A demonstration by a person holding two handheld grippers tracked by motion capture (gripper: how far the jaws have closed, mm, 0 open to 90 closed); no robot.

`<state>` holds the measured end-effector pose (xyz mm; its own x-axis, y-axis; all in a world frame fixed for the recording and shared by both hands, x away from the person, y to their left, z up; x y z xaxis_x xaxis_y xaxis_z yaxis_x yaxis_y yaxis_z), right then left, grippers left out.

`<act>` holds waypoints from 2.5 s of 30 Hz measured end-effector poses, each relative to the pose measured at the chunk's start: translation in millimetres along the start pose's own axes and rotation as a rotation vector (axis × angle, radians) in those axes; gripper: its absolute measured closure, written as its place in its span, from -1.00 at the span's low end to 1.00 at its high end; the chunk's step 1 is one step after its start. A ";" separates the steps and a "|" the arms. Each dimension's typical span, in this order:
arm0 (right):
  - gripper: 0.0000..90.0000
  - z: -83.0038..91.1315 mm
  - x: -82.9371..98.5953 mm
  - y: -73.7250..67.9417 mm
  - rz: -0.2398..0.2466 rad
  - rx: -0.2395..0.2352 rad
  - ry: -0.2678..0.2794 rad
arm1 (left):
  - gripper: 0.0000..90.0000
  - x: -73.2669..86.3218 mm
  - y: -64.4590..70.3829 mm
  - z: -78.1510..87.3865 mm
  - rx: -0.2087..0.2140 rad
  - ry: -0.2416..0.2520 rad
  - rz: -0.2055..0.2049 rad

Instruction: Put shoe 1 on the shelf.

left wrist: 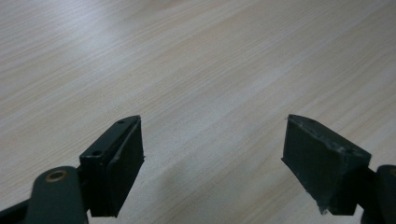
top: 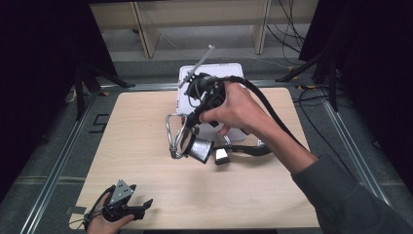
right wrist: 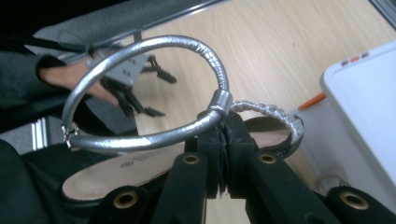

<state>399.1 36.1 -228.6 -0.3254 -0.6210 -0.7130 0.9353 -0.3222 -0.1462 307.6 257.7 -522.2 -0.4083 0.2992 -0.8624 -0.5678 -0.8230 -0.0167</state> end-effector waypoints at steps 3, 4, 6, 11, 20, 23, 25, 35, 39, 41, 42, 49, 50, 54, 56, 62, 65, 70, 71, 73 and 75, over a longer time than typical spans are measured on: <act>0.96 2.3 -16.6 2.3 0.011 0.004 0.005 | -0.56 0.2 -1.4 0.6 -0.002 -0.005 -0.011; 0.96 3.6 -22.4 3.0 0.014 0.005 0.004 | -0.56 0.1 -1.4 0.8 -0.002 -0.004 -0.010; 0.96 6.6 -33.9 5.0 0.014 0.019 0.012 | -0.56 0.2 -0.9 1.2 -0.002 -0.003 -0.007; 0.96 13.9 -57.4 21.6 0.013 0.080 0.030 | -0.56 -0.3 -0.7 1.8 -0.002 0.003 -0.008; 0.96 19.6 -80.3 77.8 -0.041 0.234 0.060 | -0.56 0.4 -1.3 2.5 0.000 0.002 -0.004; 0.96 21.6 -87.5 103.4 -0.044 0.301 0.085 | -0.56 -0.1 0.3 2.6 0.006 0.005 0.000; 0.96 20.2 -91.1 115.7 -0.043 0.332 0.101 | -0.56 0.5 -0.1 3.0 0.007 0.000 -0.005; 0.96 8.9 -102.9 181.3 -0.098 0.461 0.145 | -0.56 -0.6 4.2 3.6 0.021 0.018 0.014; 0.96 2.9 -103.6 195.7 -0.129 0.469 0.169 | -0.56 -1.2 3.4 5.3 0.021 0.022 0.014; 0.96 0.8 -103.0 204.7 -0.131 0.489 0.181 | -0.56 -1.6 4.5 5.6 0.023 0.026 0.017; 0.96 0.1 -102.4 209.3 -0.125 0.499 0.179 | -0.56 -1.9 5.1 5.9 0.024 0.030 0.020; 0.96 -10.7 -97.2 230.3 -0.157 0.518 0.185 | -0.56 -1.5 4.0 7.0 0.022 0.025 0.012; 0.96 -12.8 -97.6 232.8 -0.150 0.521 0.189 | -0.56 -1.8 5.8 6.3 0.026 0.034 0.028; 0.96 -22.7 -99.8 236.0 -0.145 0.527 0.189 | -0.56 -2.8 7.1 6.0 0.030 0.043 0.031; 0.96 -25.9 -102.5 238.6 -0.147 0.531 0.210 | -0.56 -1.7 5.5 6.9 0.027 0.029 0.018; 0.96 -37.0 -103.5 242.8 -0.168 0.526 0.250 | -0.56 -1.9 5.9 7.0 0.029 0.035 0.026; 0.96 -41.1 -97.8 241.6 -0.178 0.505 0.260 | -0.56 -2.2 6.1 7.6 0.032 0.037 0.027; 0.96 -38.5 -78.6 235.5 -0.207 0.481 0.249 | -0.56 -1.8 5.6 6.5 0.022 0.033 0.022; 0.96 -38.7 -75.1 234.5 -0.206 0.476 0.243 | -0.56 -1.8 5.6 6.5 0.022 0.033 0.022; 0.95 -41.0 -63.3 231.2 -0.193 0.459 0.214 | -0.56 -2.3 5.5 6.4 0.018 0.035 0.017; 0.95 -44.1 -52.8 227.7 -0.190 0.449 0.188 | -0.56 -2.0 5.2 6.4 0.015 0.027 0.012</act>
<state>635.4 27.1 -254.5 -0.4148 -0.3962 -0.8191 0.6972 -0.7168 -0.0063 300.9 255.8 -517.3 -0.3958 0.2755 -0.8760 -0.5737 -0.8191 0.0016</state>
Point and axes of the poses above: each handheld gripper's, and its own axes: z roughly backward along the jaws, x roughly out of its underside, y roughly to its right, the point moved 7 cm from there along -z, roughly forward along the jaws, and after that the axes turned 11 degrees about y, right-handed, at the moved point
